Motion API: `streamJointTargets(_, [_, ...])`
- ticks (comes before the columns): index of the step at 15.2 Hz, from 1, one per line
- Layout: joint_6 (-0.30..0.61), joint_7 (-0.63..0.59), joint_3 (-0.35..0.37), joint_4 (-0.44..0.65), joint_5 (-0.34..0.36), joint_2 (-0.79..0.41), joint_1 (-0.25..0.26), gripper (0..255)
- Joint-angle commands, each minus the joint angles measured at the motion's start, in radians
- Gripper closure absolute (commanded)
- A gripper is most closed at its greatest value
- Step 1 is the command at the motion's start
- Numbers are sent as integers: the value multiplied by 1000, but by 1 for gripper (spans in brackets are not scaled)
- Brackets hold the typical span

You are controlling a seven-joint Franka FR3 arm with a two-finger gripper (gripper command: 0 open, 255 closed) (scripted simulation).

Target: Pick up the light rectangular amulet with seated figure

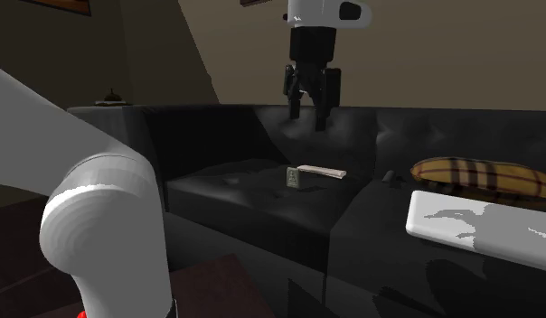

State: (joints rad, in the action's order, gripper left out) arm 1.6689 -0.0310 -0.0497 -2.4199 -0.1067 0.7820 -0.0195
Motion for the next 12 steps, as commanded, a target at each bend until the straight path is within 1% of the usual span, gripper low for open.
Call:
streamJointTargets(1, [0,0,0,0,0,0,0,0])
streamJointTargets(7, [126,-85,110,21,-46,-146,49,0])
streamJointTargets(12, [222,-157,196,71,-61,-293,81,0])
